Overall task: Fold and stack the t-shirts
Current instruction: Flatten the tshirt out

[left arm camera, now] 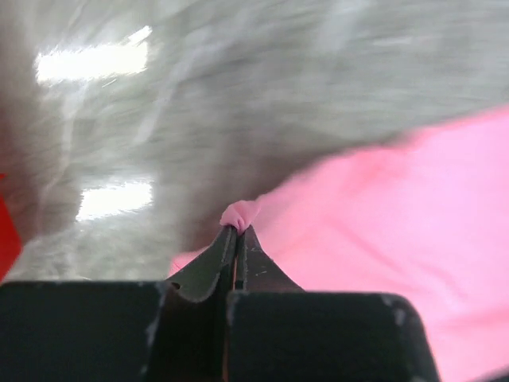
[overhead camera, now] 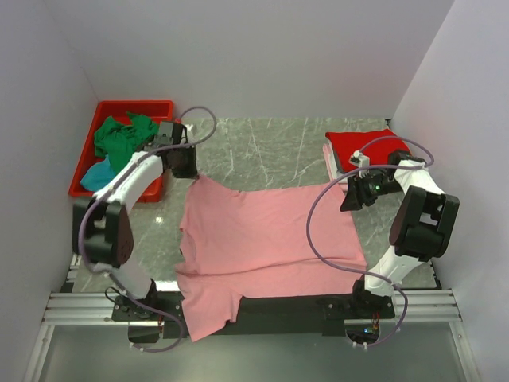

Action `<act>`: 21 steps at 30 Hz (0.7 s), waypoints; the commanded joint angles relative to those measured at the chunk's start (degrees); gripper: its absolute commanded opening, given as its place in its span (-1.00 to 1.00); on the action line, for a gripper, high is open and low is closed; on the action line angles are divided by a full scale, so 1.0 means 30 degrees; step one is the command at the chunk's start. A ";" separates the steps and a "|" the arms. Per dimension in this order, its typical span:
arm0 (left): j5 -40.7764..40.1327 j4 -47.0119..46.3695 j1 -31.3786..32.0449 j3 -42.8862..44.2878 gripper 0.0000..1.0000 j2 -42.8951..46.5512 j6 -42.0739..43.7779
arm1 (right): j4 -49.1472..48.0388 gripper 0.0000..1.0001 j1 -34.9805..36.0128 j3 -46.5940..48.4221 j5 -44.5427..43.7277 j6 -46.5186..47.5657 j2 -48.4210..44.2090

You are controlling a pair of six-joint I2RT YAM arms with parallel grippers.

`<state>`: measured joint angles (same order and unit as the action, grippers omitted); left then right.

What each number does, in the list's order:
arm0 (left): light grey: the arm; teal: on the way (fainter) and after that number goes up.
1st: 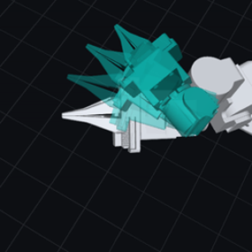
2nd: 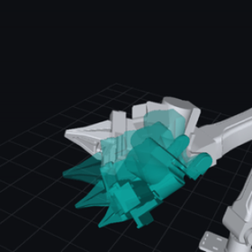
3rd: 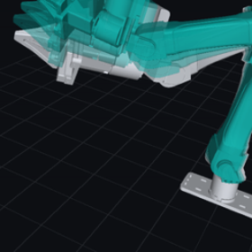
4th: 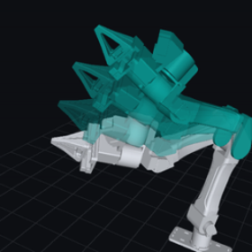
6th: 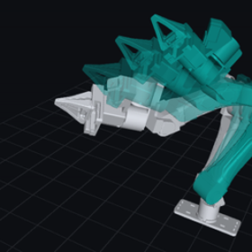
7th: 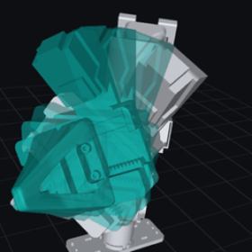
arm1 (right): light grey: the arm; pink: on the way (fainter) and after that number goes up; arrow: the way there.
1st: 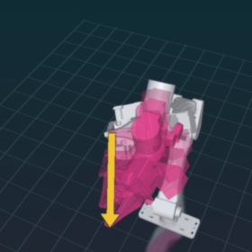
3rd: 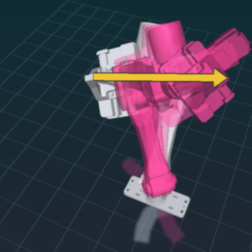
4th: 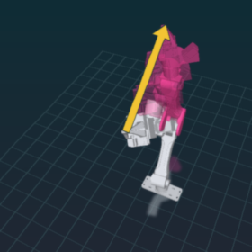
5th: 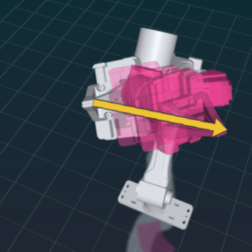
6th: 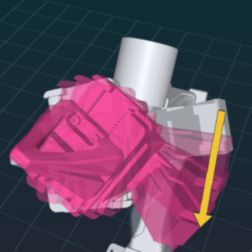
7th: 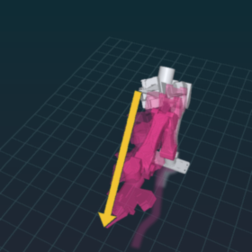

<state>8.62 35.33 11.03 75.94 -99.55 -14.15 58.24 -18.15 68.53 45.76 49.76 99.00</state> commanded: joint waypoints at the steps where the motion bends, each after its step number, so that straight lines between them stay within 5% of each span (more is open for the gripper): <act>1: 0.2855 -0.0236 0.1707 0.0121 -0.99 0.3881 0.0266 | 0.0100 0.19 -0.0072 0.0008 0.0275 0.0114 -0.1037; 5: 0.4704 -0.0731 0.5019 -0.5167 -0.90 0.5612 -0.1137 | 0.0011 0.19 -0.0072 -0.0051 0.0246 0.0055 -0.1067; 6: 0.5439 -0.1022 0.5693 -0.6173 -0.62 0.5904 -0.1548 | 0.0011 0.20 -0.0072 -0.0022 0.0246 0.0026 -0.0980; 10: 0.4691 -0.1290 0.9703 -0.8964 -0.08 0.7104 -0.3889 | 0.0070 0.20 -0.0073 0.0212 0.0216 -0.0062 -0.0746; 16: -0.2662 0.0382 0.9918 -0.6626 0.48 1.1382 -0.4452 | 0.0275 0.20 -0.0102 0.0505 0.0392 -0.0150 -0.0452; 21: -0.2816 -0.0527 0.8543 -0.5423 0.56 1.0341 -0.3985 | 0.0012 0.20 -0.0073 0.0097 0.0451 -0.0267 -0.0773</act>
<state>5.15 35.81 38.59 57.36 -65.14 -26.20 58.30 -18.15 68.55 45.78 49.23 98.30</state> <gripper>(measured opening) 0.789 0.600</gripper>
